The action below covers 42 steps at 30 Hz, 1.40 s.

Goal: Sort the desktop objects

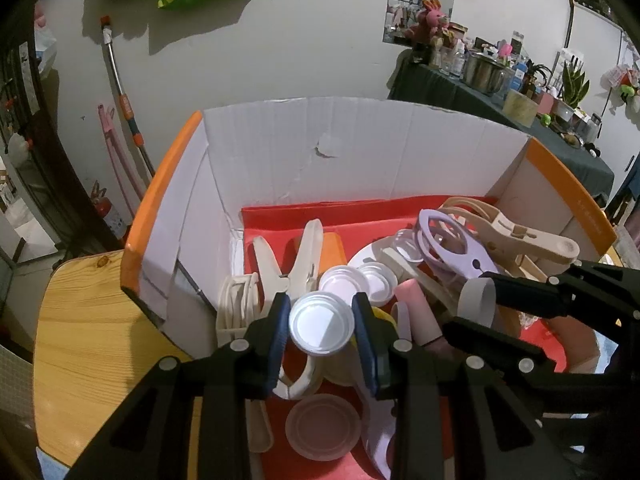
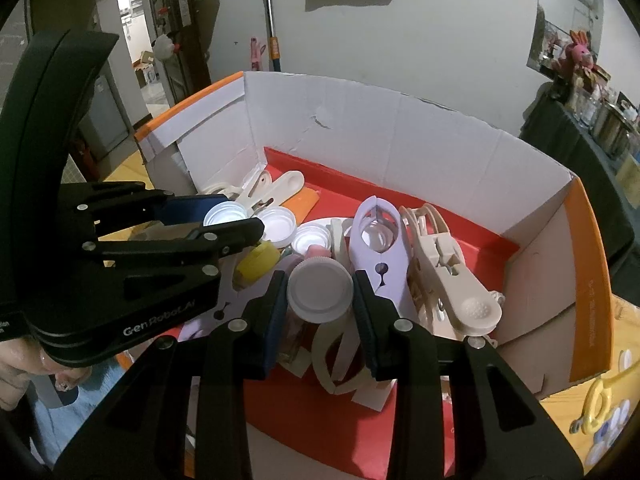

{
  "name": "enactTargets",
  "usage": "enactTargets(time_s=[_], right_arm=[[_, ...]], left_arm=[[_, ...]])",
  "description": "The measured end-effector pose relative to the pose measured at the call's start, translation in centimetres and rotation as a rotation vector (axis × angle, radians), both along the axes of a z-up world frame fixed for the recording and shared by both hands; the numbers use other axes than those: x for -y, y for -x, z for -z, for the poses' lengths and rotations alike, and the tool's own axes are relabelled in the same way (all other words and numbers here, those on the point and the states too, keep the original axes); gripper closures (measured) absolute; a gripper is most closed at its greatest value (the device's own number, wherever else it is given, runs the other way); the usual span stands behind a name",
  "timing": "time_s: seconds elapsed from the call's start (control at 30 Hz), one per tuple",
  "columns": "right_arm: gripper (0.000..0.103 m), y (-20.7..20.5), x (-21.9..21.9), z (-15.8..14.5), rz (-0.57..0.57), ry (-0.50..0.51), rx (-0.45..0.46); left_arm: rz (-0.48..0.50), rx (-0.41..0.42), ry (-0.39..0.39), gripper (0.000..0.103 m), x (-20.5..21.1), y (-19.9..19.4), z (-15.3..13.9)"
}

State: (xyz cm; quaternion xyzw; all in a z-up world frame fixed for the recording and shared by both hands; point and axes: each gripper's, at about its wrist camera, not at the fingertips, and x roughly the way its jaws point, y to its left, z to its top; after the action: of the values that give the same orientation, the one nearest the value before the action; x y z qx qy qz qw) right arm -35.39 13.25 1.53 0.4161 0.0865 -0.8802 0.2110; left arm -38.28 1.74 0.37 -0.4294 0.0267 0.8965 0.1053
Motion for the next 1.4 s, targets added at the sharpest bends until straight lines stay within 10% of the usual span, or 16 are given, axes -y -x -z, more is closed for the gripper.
enactTargets(time_s=[0.3,0.43,0.87,1.4], right_arm=[[0.072,-0.5,0.1,0.1,-0.012,0.006,-0.006],[0.072,-0.6,-0.1,0.0,-0.01,0.015,-0.002],[0.069,-1.7,-0.5,-0.6,0.002,0.02,-0.022],[0.049,-5.2,-2.0,-2.4,0.068,-0.009,-0.093]], left_arm=[[-0.008,0.01,-0.004,0.068,0.2,-0.3,0.1],[-0.018,-0.006,0.0,0.045,0.3,-0.6,-0.2],[-0.024,-0.067,-0.003,0.015,0.6,-2.4,-2.1],[-0.062,-0.114,-0.033,0.006,1.4,-6.6,-3.9]])
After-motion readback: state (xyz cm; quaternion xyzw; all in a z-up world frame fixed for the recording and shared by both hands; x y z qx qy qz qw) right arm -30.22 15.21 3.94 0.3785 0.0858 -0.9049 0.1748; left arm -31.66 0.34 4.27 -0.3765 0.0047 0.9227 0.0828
